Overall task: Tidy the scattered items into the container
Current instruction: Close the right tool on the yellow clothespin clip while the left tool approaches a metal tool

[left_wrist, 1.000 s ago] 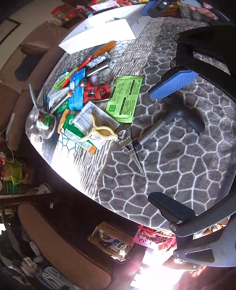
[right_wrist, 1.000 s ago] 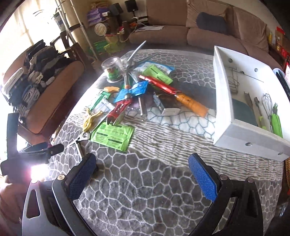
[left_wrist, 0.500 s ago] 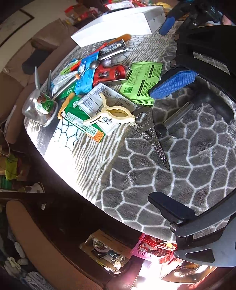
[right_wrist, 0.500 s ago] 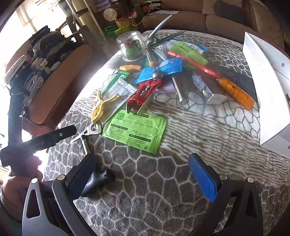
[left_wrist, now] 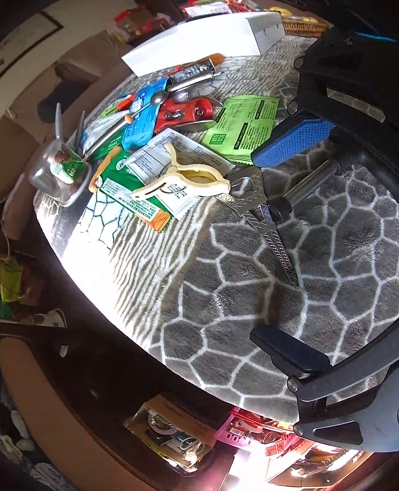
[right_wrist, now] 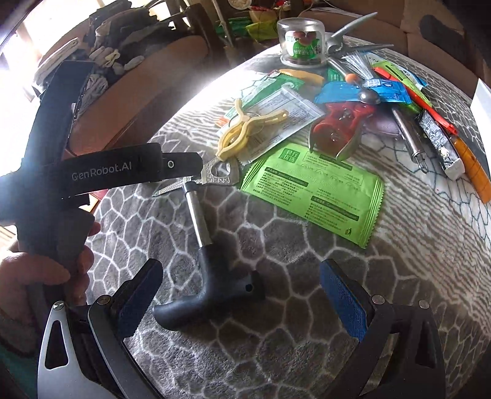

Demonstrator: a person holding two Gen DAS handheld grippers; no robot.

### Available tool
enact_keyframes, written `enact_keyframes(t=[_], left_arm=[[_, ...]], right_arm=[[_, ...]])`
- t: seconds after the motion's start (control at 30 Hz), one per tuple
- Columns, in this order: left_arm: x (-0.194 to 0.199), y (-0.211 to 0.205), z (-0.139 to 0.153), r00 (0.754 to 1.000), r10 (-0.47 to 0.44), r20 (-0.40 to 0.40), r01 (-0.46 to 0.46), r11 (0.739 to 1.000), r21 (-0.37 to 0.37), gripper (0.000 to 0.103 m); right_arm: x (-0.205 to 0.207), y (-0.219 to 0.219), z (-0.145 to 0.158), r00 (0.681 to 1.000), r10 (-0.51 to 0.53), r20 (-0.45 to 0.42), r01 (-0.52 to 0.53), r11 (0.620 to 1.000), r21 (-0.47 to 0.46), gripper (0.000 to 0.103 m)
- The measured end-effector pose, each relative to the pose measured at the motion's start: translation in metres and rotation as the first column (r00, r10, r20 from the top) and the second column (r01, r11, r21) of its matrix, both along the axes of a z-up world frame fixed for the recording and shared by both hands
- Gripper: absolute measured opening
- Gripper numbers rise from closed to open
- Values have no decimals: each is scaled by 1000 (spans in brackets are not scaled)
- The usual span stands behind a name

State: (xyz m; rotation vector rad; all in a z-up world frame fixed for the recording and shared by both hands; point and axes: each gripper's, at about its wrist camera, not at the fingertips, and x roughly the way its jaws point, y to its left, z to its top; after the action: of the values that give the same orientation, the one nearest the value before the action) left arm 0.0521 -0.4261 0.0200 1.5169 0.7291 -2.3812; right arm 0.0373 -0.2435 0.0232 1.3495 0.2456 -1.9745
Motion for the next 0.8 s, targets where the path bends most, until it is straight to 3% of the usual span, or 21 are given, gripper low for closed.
enact_keyframes(t=[0.23, 0.37, 0.43, 0.53, 0.7, 0.8], left_arm=[[-6, 0, -1, 1000, -5, -4, 5, 1000, -12, 103], [-17, 6, -1, 999, -39, -2, 38, 999, -24, 103], [-20, 10, 0, 999, -50, -7, 50, 999, -20, 103], [-20, 10, 1, 998, -54, -24, 54, 999, 9, 103], [-18, 4, 1, 999, -33, -31, 35, 999, 38, 103], [-19, 0, -1, 1000, -13, -28, 15, 999, 51, 103]], right_arm=[[-34, 29, 18, 992, -126, -15, 125, 991, -47, 103], [-69, 54, 28, 969, -248, 2, 247, 966, -78, 103], [-84, 60, 30, 957, -289, 22, 290, 953, -93, 97], [-102, 58, 28, 945, -323, 41, 326, 941, -96, 88], [-124, 39, 18, 933, -350, 87, 358, 928, -104, 87], [-133, 23, 12, 930, -362, 63, 366, 928, -73, 87]])
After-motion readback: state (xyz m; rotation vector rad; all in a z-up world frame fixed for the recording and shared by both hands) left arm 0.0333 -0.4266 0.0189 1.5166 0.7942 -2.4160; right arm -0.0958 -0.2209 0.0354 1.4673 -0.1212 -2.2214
